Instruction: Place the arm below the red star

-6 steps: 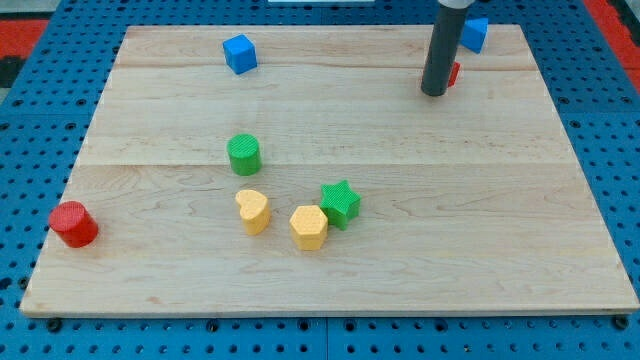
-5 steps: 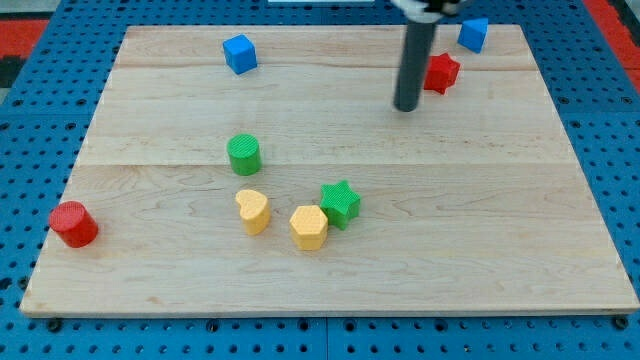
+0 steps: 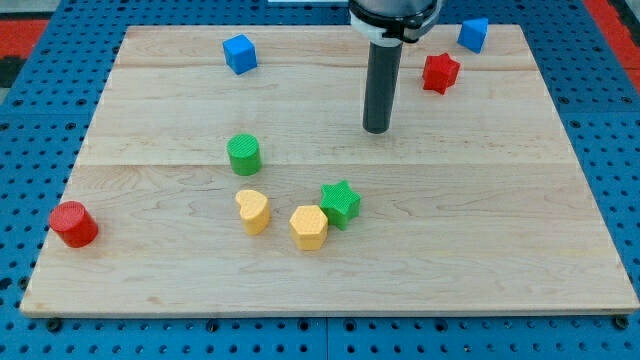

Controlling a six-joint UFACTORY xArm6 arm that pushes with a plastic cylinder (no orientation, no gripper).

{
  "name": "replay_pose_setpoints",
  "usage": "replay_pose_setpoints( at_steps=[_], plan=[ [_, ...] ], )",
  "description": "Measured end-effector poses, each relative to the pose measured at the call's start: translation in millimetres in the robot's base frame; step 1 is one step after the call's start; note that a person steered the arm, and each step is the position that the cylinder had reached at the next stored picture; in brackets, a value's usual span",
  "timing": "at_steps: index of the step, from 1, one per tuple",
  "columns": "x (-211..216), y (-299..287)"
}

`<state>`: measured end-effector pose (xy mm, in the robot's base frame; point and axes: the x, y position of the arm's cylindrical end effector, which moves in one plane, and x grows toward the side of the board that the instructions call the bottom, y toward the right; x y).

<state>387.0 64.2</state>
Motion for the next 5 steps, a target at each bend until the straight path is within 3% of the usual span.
replay_pose_setpoints(
  at_steps=[2, 3, 5],
  plan=[
    [10.6, -62.6],
    [34.7, -55.8],
    [-6.2, 126.0]
  ],
)
